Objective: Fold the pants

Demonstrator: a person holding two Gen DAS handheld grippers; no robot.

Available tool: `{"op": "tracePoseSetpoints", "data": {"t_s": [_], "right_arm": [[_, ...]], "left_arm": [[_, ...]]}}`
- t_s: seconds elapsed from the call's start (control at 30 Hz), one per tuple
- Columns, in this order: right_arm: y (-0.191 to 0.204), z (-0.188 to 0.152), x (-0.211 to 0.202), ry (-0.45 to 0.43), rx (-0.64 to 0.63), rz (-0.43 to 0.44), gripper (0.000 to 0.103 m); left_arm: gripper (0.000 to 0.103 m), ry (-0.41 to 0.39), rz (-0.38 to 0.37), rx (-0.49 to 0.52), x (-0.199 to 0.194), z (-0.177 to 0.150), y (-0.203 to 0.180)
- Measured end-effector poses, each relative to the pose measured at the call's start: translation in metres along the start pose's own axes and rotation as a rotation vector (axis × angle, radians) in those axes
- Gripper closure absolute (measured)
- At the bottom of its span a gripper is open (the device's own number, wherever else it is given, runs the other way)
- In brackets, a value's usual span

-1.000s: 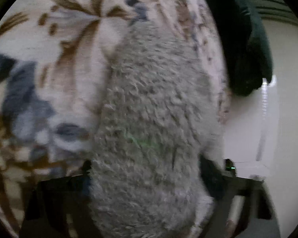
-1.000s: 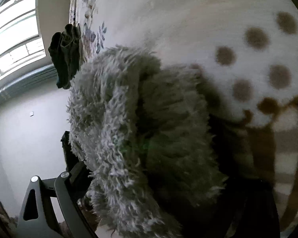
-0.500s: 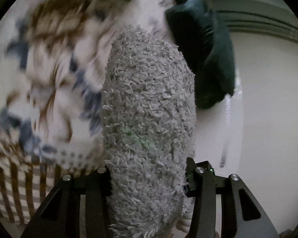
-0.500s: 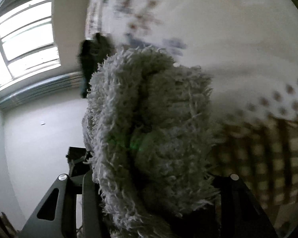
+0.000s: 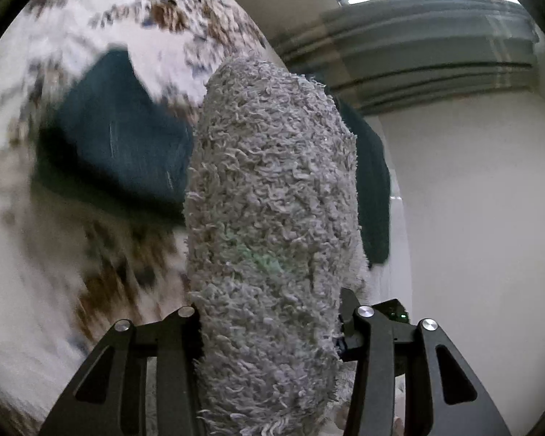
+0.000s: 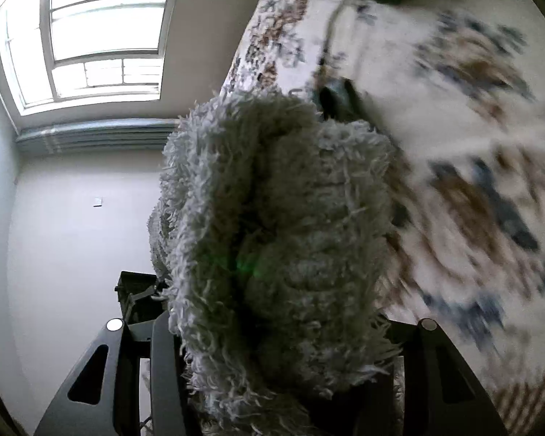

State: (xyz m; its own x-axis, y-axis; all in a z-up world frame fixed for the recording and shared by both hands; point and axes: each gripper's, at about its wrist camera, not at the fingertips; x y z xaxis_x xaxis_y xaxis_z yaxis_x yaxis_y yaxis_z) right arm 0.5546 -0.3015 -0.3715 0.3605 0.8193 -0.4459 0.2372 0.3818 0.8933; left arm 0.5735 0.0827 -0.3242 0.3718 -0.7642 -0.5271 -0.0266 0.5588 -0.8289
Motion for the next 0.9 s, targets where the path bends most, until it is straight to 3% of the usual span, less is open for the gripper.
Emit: {"op": "tracePoseSetpoints", "data": {"t_s": [0.1,0.23,0.33,0.43,0.47,0.53,0.57,0.67,0.8,0.9], "right_arm": [[0.03,0.054,0.064,0.001,-0.013,-0.016,0.052],[0.039,0.11,0.13,0.0,-0.012,-0.052,0.052],[0.025,0.146,0.172,-0.014,0.009,-0.118,0.052],[-0.001,0.167,0.203,-0.018,0.029,-0.267,0.04],[-0.006,0.17,0.207,-0.017,0.041,-0.285,0.038],[-0.014,0.169,0.211,-0.004,0.065,-0.299,0.023],[-0.01,0.167,0.21,-0.005,0.052,-0.31,0.021],[0.018,0.153,0.202,-0.022,-0.097,-0.478,0.009],[0.074,0.114,0.19,-0.094,-0.388,-0.838,0.008],[0.104,0.082,0.178,-0.144,-0.504,-0.963,0.008]], "left_arm": [[0.061,-0.001,0.034,0.01,-0.004,0.061,0.024],[0.06,0.022,0.097,0.019,0.019,0.137,0.064],[0.052,0.067,0.271,-0.002,0.051,0.167,0.102],[0.048,0.116,0.458,0.023,0.076,0.182,0.135],[0.035,0.109,0.486,0.048,0.079,0.181,0.138],[0.012,0.07,0.53,0.093,0.078,0.182,0.133],[0.012,0.05,0.54,0.125,0.075,0.181,0.127],[0.012,0.008,0.594,0.195,0.064,0.176,0.109],[0.005,-0.05,0.72,0.284,0.053,0.176,0.087],[0.005,-0.09,0.815,0.331,0.036,0.149,0.067]]}}
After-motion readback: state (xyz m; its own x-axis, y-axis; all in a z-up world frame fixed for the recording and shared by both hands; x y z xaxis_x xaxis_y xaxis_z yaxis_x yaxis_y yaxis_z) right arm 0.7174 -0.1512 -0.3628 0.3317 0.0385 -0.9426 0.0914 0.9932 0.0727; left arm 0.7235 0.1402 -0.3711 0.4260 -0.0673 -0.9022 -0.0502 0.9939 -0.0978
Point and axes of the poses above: each gripper's, at about its wrist camera, not at the fingertips, and x roughly the way its jaws point, y to its left, z to its top, and after that the axes turned 1 degree about x, right-handed
